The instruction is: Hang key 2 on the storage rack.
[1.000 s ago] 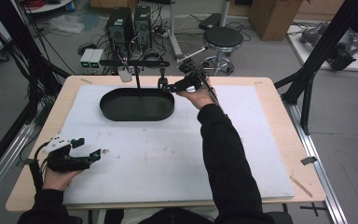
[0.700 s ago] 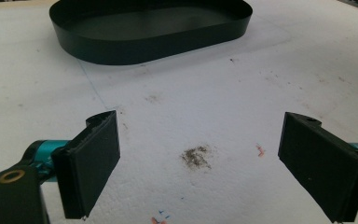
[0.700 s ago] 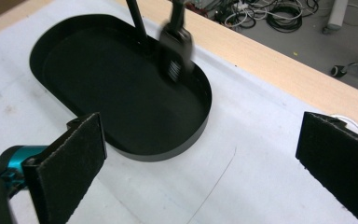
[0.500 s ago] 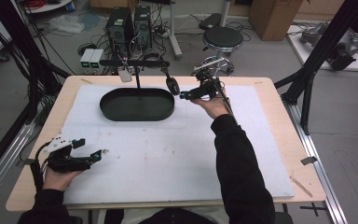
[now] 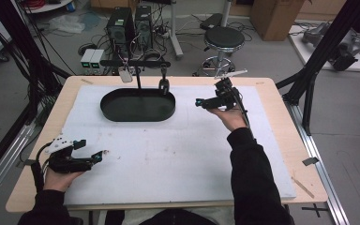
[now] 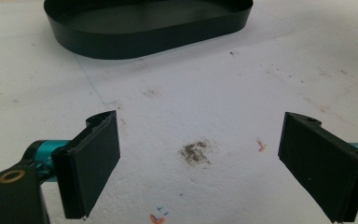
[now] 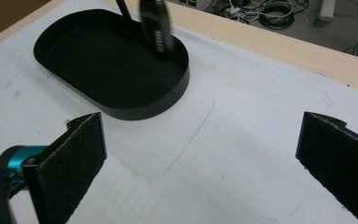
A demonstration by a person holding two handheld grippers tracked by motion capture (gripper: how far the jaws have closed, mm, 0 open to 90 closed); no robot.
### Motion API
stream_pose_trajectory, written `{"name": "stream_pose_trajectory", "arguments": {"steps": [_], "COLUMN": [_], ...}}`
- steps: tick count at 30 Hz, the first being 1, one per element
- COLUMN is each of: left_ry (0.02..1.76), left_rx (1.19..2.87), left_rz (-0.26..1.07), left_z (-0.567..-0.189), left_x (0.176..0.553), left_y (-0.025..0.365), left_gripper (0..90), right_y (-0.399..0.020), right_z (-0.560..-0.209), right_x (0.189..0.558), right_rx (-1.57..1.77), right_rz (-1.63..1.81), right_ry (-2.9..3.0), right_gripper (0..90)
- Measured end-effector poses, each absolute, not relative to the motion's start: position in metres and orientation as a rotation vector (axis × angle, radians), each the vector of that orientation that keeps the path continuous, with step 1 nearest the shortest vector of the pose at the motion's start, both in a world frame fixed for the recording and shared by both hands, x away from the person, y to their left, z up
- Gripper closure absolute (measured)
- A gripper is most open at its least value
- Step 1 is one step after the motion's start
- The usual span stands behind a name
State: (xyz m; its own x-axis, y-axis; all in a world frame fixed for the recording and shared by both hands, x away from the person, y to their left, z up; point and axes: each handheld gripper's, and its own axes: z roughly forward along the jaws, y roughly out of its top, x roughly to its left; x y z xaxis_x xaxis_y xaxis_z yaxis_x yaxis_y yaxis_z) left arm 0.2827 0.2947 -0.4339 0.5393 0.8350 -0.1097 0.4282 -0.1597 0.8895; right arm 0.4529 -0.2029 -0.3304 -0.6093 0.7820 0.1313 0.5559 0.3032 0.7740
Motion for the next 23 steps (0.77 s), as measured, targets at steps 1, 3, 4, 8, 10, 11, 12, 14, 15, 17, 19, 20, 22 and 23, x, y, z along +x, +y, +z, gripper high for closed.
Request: {"name": "stream_pose_trajectory", "arguments": {"steps": [1, 3, 4, 8, 10, 11, 12, 14, 15, 17, 19, 20, 22, 23], "left_ry": [1.051, 1.052, 1.053, 1.049, 1.048, 1.048, 1.049, 1.052, 1.053, 1.050, 1.050, 1.050, 1.050, 1.048], "left_rx": [1.784, 1.785, 1.784, 1.792, 1.795, 1.795, 1.794, 1.795, 1.798, 1.801, 1.800, 1.800, 1.802, 1.806], "left_rz": [0.512, 0.512, 0.514, 0.512, 0.513, 0.512, 0.512, 0.509, 0.505, 0.503, 0.501, 0.501, 0.501, 0.501], "left_z": [-0.434, -0.434, -0.434, -0.434, -0.434, -0.434, -0.434, -0.434, -0.434, -0.434, -0.434, -0.434, -0.435, -0.435], "left_x": [0.283, 0.283, 0.282, 0.282, 0.282, 0.281, 0.281, 0.281, 0.281, 0.281, 0.280, 0.280, 0.280, 0.280], "left_y": [0.295, 0.295, 0.295, 0.293, 0.293, 0.293, 0.293, 0.293, 0.293, 0.293, 0.292, 0.292, 0.292, 0.292], "left_gripper": [13.0, 13.0, 13.0, 13.0, 13.0, 13.0, 13.0, 13.0, 13.0, 13.0, 13.0, 13.0, 13.0, 13.0], "right_y": [-0.206, -0.212, -0.215, -0.226, -0.231, -0.233, -0.236, -0.240, -0.243, -0.247, -0.253, -0.255, -0.261, -0.263], "right_z": [-0.331, -0.334, -0.335, -0.339, -0.341, -0.342, -0.343, -0.345, -0.346, -0.348, -0.349, -0.350, -0.353, -0.354], "right_x": [0.451, 0.447, 0.445, 0.441, 0.439, 0.437, 0.436, 0.432, 0.430, 0.426, 0.422, 0.419, 0.414, 0.412], "right_rx": [1.218, 1.213, 1.220, 1.248, 1.255, 1.251, 1.256, 1.261, 1.266, 1.271, 1.274, 1.281, 1.284, 1.283], "right_rz": [1.195, 1.196, 1.199, 1.200, 1.189, 1.187, 1.187, 1.179, 1.182, 1.177, 1.174, 1.177, 1.178, 1.180], "right_ry": [2.305, 2.303, 2.302, 2.312, 2.310, 2.308, 2.305, 2.299, 2.295, 2.293, 2.286, 2.281, 2.277, 2.280], "right_gripper": [0.8, 0.8, 0.8, 0.8, 0.8, 0.8, 0.8, 0.8, 0.8, 0.8, 0.8, 0.8, 0.8, 0.8]}}
